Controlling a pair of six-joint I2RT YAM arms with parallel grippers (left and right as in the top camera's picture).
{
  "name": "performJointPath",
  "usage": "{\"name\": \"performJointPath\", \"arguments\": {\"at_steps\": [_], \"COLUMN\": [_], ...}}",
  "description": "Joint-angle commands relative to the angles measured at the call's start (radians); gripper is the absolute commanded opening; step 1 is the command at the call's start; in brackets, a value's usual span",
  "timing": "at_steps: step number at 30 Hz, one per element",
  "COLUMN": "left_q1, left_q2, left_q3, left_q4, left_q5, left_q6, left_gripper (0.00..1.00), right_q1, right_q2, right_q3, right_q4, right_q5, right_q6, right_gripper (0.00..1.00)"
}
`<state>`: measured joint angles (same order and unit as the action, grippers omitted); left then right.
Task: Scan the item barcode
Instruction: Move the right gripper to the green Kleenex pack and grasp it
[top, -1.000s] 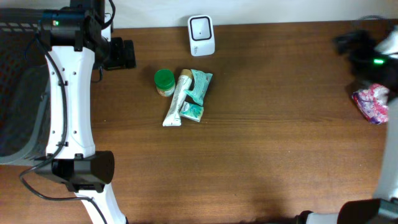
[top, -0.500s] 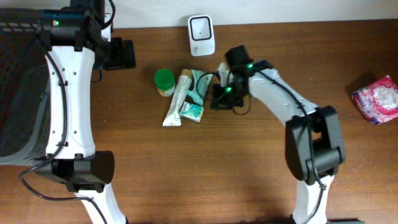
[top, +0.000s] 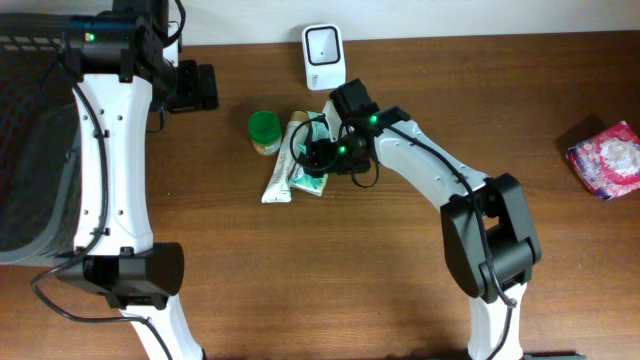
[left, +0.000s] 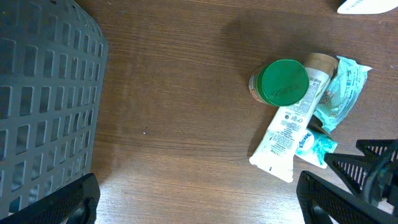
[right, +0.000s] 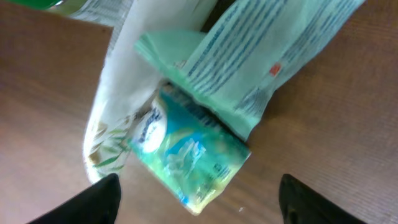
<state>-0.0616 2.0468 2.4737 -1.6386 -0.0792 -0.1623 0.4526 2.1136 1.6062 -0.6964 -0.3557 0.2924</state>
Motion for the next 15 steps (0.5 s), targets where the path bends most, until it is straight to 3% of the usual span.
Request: {"name": "performJointPath", "arguments": {"at_steps": [1, 4, 15], "left_q1": [-0.001, -0.001, -0.001], "left_q2": [0.003, 0.003, 0.003], "left_q3": [-0.004, -0.004, -0.004], "left_q4": [-0.002, -0.002, -0.002], "left_q5": [-0.004, -0.004, -0.004], "left_q6": [-0.009, -0.009, -0.009], "left_gripper": [0.99, 0.99, 0.99], "right_q1": [0.006, 0.006, 0.031], "right_q2": [0.048, 0.054, 0.055], "right_q3": [0.002, 0.002, -0.077], "right_q4": [0.054, 0.085, 0.142], "right_q5": [0.057, 0.054, -0.029], "right_q6": [0.0, 0.0, 0.003], "right_gripper": [0.68, 0.54, 0.43]}}
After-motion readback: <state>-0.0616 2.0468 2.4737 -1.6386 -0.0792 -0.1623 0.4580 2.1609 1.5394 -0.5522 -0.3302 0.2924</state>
